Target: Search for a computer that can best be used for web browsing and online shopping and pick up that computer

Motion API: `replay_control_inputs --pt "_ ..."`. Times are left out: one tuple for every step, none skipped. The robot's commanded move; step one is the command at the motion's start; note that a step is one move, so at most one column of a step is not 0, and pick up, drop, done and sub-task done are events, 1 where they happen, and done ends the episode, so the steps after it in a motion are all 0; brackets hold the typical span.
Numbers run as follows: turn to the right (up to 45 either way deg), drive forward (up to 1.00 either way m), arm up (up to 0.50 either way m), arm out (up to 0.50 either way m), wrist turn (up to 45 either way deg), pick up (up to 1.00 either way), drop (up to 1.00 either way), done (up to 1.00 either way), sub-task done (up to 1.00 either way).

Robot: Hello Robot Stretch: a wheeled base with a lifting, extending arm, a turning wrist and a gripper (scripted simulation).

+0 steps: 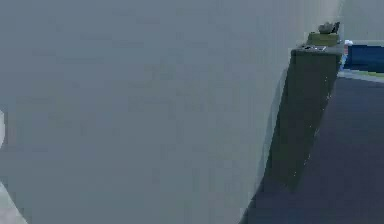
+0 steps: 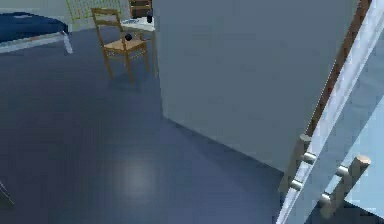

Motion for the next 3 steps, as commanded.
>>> replay_control_inputs --pt "45.0 0.0 0.0 0.0 0.0 0.0 0.0 0.0 0.0" --pt "6.0 0.0 0.0 0.0 0.0 0.0 0.0 0.0 0.0" --pt "0.0 1.0 0.0 0.0 0.0 0.0 0.0 0.0 0.0"
